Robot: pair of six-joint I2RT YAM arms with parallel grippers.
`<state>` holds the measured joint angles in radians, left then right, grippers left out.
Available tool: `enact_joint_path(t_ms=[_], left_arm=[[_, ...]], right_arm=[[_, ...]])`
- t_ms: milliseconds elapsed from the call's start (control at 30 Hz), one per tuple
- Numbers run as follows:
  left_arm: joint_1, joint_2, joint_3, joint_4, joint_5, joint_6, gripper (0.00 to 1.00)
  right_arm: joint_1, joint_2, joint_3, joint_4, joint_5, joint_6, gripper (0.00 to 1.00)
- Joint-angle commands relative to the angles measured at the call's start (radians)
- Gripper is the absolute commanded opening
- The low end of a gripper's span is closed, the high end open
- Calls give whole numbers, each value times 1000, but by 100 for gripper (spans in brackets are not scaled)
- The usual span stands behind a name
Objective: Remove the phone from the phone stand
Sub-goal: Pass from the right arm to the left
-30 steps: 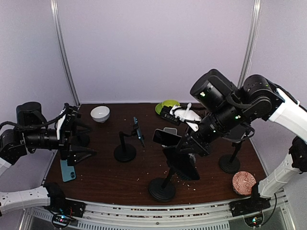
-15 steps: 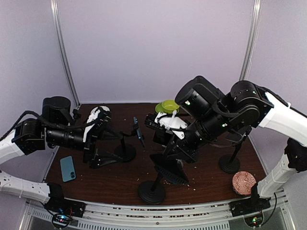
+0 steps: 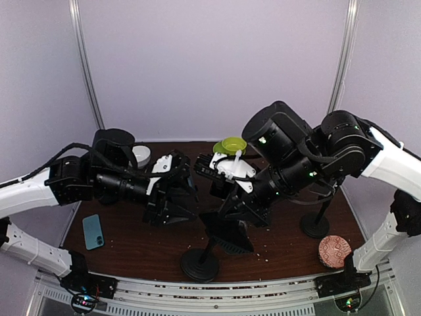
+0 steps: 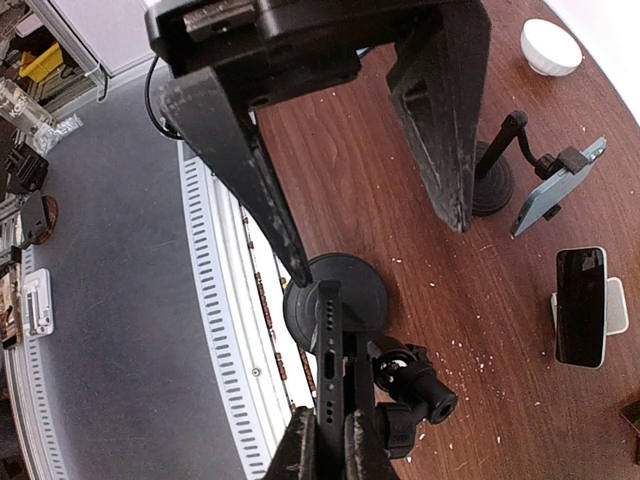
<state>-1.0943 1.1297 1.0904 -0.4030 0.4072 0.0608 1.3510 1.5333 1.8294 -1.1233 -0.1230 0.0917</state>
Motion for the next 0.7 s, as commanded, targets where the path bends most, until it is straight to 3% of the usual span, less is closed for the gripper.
enact_joint_path(t_ms=[0, 133, 333, 667], left_arm=[[-4, 31, 27, 94, 60, 8, 59], [-4, 56, 21, 144, 102, -17, 45], [-4, 82, -12, 284, 164, -90, 35], [-4, 104, 20, 236, 179, -58, 18]], right_arm=[[9, -67, 69, 142, 39, -24, 0], [11, -73, 71, 158, 56, -30, 0], [10, -75, 70, 170, 83, -42, 0], [10, -81, 68, 207, 133, -52, 0]])
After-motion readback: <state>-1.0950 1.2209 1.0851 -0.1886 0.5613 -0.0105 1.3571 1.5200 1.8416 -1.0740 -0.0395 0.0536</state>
